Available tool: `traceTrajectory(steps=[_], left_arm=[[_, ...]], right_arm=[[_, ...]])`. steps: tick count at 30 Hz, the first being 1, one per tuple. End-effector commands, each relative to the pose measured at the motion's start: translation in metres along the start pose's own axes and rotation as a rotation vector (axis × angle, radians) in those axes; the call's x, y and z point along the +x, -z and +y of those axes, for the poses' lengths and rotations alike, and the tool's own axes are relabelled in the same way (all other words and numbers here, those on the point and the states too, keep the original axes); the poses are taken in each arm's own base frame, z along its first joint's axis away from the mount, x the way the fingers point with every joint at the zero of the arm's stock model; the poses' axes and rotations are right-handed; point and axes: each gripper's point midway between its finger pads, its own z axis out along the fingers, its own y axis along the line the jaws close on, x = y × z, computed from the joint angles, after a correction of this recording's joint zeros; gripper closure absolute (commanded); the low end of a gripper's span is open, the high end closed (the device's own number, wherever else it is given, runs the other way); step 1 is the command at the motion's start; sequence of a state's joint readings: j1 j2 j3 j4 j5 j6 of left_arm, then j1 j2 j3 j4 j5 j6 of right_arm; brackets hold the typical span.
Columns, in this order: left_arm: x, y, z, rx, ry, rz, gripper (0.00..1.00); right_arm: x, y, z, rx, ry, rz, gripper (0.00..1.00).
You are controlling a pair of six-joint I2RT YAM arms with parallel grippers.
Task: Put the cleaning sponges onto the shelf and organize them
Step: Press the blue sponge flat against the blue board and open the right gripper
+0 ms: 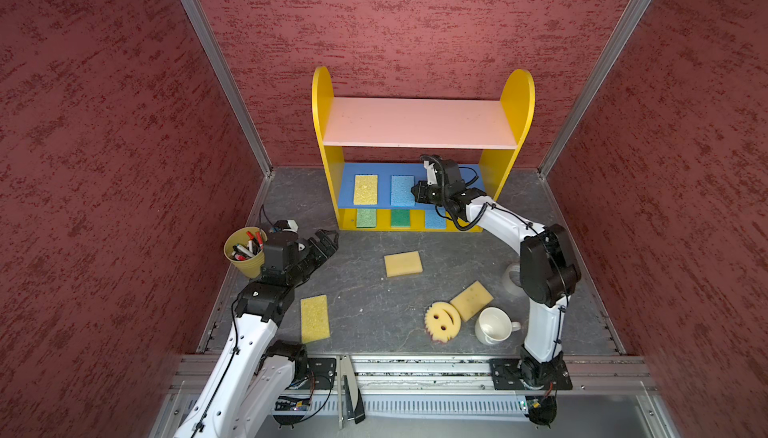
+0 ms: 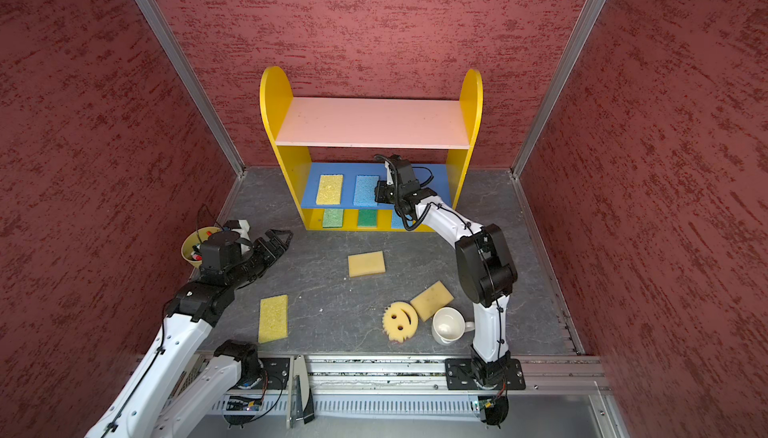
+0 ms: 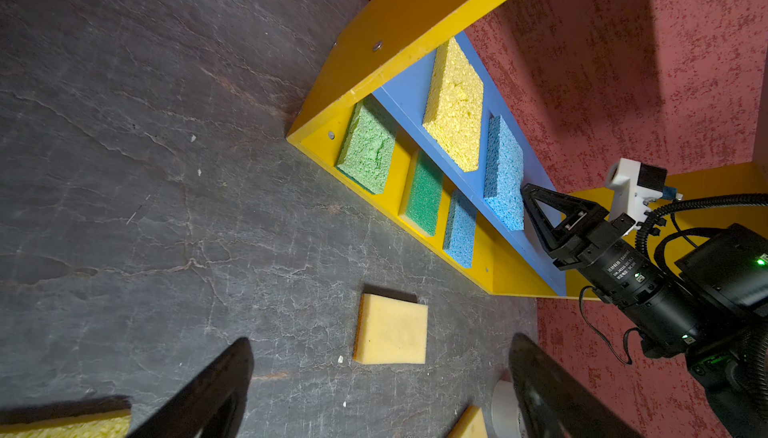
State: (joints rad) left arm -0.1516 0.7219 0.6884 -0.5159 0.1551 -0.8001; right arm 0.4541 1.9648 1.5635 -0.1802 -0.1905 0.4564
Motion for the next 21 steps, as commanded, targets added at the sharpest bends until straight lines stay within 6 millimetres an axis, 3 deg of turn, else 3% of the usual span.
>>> traceTrajectory(steps=[1, 21], left_arm=[[-0.004, 0.0, -0.0033, 0.01, 0.005, -0.01, 0.04], [-0.0042, 0.0016, -0.0047, 0.014, 0.001, -0.01, 0.04]], right_arm=[[-0.0141, -0.0019, 0.0031, -0.016, -0.002, -0.029, 0.84], [-0.0215, -0.0065, 0.0, -0.018, -0.019, -0.038, 0.84]])
